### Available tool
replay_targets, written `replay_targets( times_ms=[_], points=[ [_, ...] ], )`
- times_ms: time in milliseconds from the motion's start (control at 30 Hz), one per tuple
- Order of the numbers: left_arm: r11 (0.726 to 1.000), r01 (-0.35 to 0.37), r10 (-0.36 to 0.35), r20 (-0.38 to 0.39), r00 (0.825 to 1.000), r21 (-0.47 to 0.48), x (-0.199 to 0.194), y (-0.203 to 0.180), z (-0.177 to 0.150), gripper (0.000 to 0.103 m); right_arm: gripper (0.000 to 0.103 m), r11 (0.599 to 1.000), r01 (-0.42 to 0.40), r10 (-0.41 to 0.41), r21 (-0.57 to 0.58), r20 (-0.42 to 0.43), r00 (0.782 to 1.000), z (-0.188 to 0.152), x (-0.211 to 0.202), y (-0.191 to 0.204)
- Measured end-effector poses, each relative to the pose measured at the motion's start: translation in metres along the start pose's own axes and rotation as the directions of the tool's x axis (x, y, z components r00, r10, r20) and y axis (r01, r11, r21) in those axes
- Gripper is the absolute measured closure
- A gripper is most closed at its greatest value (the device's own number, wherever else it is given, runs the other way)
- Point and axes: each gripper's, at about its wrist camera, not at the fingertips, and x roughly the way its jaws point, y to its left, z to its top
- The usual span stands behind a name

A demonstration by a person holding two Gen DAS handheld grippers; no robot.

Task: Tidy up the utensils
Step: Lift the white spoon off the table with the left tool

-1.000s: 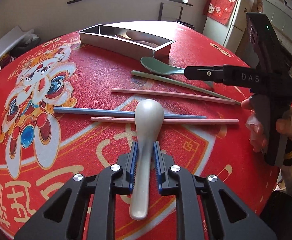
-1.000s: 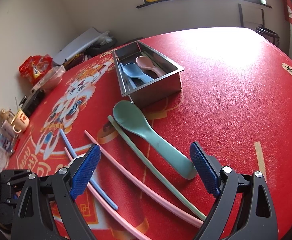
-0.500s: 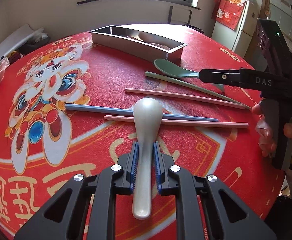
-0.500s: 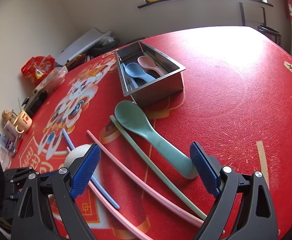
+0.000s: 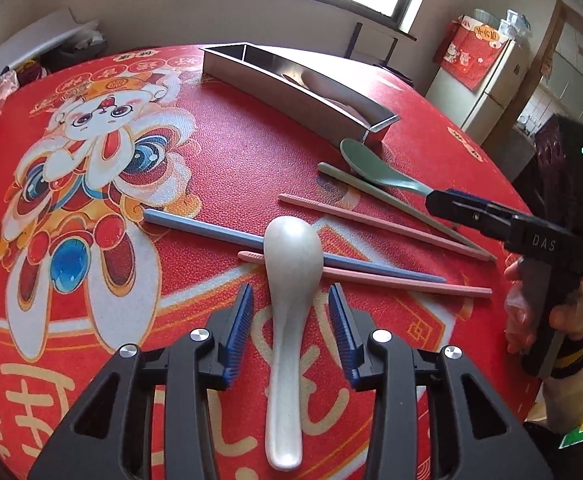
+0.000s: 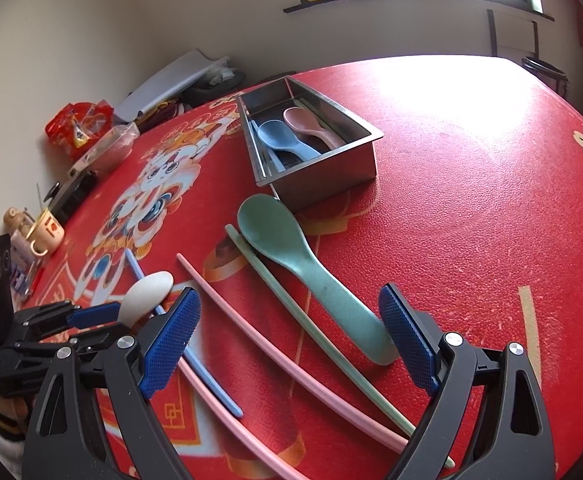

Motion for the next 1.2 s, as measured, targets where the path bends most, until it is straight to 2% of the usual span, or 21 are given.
replay_targets(
  times_ms=[33, 133, 233, 433, 567, 633, 767, 933, 1033, 1200],
  points=[
    [1.0, 0.019, -0.019, -0.002, 1.0, -0.019, 0.001, 0.003, 0.002, 0.066, 0.015, 1.0, -0.002, 0.002, 0.002, 0.0, 1.0, 0.0, 0.0, 0.0],
    [0.994, 0.073, -0.074, -0.012, 0.997, -0.077, 0.003, 0.01, 0.005, 0.078, 0.015, 1.0, -0.009, 0.009, 0.012, -0.002, 1.0, 0.0, 0.001, -0.003],
    [0.991, 0.093, -0.094, -0.012, 0.995, -0.094, 0.002, 0.012, 0.003, 0.08, 0.015, 1.0, -0.016, 0.016, 0.02, -0.006, 1.0, 0.0, 0.001, -0.005],
    [0.991, 0.127, -0.128, -0.013, 0.992, -0.051, -0.006, -0.001, -0.004, 0.085, 0.015, 1.0, -0.022, 0.023, 0.021, -0.016, 1.0, 0.001, 0.003, -0.005],
    [0.993, 0.121, -0.121, -0.031, 0.992, 0.004, -0.005, -0.014, -0.007, 0.089, 0.015, 0.999, -0.029, 0.03, 0.025, -0.016, 0.999, 0.001, 0.003, -0.006],
    [0.991, 0.129, -0.128, -0.041, 0.991, 0.027, -0.005, -0.019, -0.009, 0.089, 0.015, 0.999, -0.032, 0.032, 0.028, -0.017, 0.999, 0.001, 0.003, -0.006],
    [0.995, 0.044, -0.041, -0.036, 0.999, 0.085, -0.004, -0.026, -0.01, 0.088, 0.015, 0.999, -0.034, 0.034, 0.026, -0.017, 0.999, 0.0, 0.003, -0.006],
    [0.99, 0.02, -0.014, -0.044, 0.999, 0.137, -0.003, -0.033, -0.011, 0.081, 0.015, 0.999, -0.048, 0.048, 0.024, -0.015, 0.999, 0.0, 0.002, -0.006],
    [0.988, 0.0, 0.009, -0.057, 0.998, 0.155, 0.002, -0.036, -0.012, 0.072, 0.015, 0.999, -0.047, 0.047, 0.016, -0.015, 0.999, -0.001, 0.0, -0.005],
    [0.985, -0.019, 0.027, -0.042, 0.999, 0.171, 0.008, -0.037, -0.005, 0.071, 0.015, 0.999, -0.041, 0.041, 0.013, -0.007, 0.999, -0.001, -0.002, -0.003]
  ],
)
